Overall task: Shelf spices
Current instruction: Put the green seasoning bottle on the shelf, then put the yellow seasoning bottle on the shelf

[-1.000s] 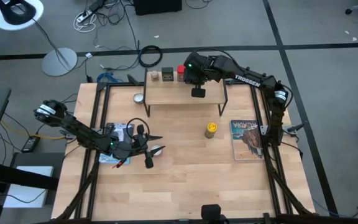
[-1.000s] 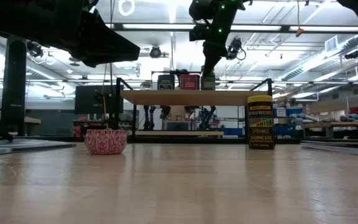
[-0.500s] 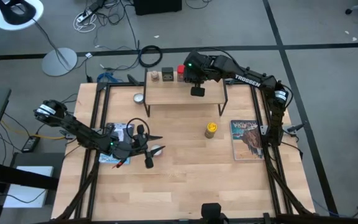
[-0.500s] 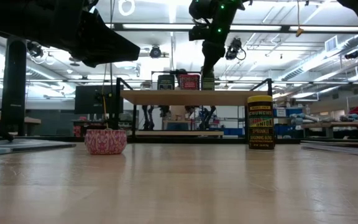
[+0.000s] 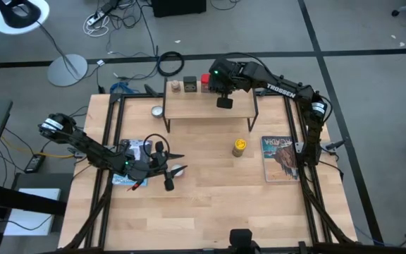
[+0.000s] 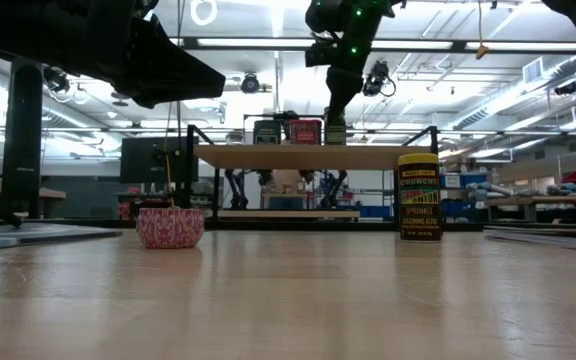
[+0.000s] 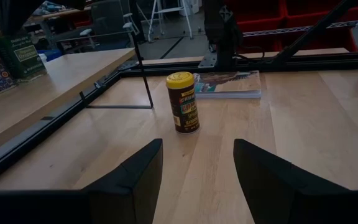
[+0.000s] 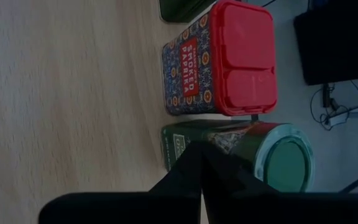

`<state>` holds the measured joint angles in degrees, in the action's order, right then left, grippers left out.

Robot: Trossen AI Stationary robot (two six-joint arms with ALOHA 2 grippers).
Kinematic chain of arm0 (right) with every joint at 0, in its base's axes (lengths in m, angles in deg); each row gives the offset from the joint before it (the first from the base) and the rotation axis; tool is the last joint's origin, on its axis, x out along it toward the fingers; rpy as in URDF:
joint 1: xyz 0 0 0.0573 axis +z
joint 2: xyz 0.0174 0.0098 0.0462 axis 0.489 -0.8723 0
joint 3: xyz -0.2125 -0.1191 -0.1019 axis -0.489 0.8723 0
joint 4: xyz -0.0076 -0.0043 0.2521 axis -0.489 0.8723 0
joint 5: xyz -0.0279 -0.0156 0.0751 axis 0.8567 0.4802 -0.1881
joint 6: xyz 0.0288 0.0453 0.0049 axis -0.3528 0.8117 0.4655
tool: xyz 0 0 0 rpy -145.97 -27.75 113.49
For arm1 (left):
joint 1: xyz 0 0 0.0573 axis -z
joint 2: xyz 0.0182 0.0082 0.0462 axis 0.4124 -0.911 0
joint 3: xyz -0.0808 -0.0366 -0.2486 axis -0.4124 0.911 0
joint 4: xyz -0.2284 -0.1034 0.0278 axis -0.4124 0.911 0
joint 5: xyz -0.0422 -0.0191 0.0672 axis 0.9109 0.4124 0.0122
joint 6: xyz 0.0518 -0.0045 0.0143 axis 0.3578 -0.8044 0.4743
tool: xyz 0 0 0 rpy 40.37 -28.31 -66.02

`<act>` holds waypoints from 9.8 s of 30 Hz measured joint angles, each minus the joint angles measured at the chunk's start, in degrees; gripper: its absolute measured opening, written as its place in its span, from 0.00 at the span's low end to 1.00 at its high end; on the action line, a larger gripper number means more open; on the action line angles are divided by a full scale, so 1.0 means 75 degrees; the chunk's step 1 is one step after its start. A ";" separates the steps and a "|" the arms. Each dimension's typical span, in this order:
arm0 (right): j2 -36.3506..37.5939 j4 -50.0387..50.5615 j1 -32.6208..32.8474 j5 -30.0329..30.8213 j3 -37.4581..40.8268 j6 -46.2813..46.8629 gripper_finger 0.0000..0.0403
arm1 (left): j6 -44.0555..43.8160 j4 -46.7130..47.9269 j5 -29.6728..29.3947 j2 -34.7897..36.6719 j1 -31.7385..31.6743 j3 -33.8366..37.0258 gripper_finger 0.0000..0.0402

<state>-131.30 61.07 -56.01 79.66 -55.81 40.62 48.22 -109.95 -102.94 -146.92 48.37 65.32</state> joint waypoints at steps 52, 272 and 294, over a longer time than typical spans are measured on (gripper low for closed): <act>0.1813 0.3565 0.3086 -0.0477 -0.0003 0.3531 0.42 | -0.0004 -0.0006 0.0000 0.0000 -0.0002 0.0000 0.50; 0.0376 0.3103 -0.1481 -0.1620 -0.0484 0.1099 0.74 | 0.3060 0.2200 -0.0356 0.0002 0.0498 -0.3354 0.36; 0.0393 0.3012 -0.1043 -0.0994 -0.1562 0.0941 0.77 | 0.2899 0.2470 -0.0356 0.0000 0.0496 -0.3352 0.36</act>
<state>-128.34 83.65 -63.84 72.21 -67.53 47.68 69.96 -91.42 -105.61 -146.92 52.09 40.19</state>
